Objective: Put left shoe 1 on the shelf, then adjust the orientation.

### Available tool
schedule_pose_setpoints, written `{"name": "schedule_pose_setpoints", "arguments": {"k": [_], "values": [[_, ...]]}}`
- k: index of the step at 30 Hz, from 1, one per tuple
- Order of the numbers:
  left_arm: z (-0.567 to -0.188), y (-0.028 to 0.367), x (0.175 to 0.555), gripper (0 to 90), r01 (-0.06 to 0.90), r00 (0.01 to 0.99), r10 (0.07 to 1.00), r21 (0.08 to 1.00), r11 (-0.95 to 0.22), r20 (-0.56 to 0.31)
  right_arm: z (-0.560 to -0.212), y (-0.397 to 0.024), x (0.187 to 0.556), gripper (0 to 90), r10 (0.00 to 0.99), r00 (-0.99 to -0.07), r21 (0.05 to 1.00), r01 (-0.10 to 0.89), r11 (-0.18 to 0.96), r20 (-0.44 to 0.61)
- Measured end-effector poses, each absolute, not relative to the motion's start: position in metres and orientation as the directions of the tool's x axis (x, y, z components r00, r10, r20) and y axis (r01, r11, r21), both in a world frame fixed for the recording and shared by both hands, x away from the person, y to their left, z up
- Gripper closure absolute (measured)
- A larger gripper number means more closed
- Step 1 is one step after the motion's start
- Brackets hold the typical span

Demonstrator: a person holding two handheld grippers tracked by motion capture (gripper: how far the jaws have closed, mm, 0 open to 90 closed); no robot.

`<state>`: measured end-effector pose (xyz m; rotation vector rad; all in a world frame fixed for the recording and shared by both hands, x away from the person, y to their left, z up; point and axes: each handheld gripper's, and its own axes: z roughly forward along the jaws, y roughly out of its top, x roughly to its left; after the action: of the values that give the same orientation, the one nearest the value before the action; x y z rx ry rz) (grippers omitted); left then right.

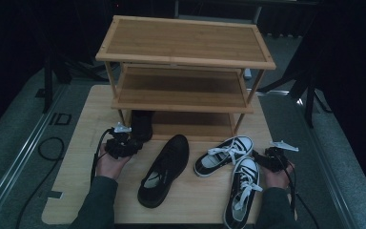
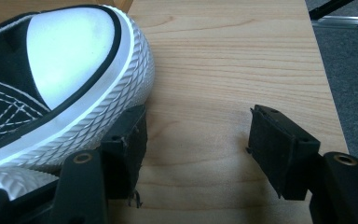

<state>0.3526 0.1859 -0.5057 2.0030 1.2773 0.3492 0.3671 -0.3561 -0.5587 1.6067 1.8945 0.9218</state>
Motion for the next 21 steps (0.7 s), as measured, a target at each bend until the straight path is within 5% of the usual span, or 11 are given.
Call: {"name": "schedule_pose_setpoints", "arguments": {"k": [21], "values": [[-0.461,0.165,0.320,59.6,0.603,0.617,0.768,0.731,-0.319,-0.174,-0.559,-0.356,0.368,36.2,0.979,-0.193,0.755,0.651,0.079,0.064]]}}
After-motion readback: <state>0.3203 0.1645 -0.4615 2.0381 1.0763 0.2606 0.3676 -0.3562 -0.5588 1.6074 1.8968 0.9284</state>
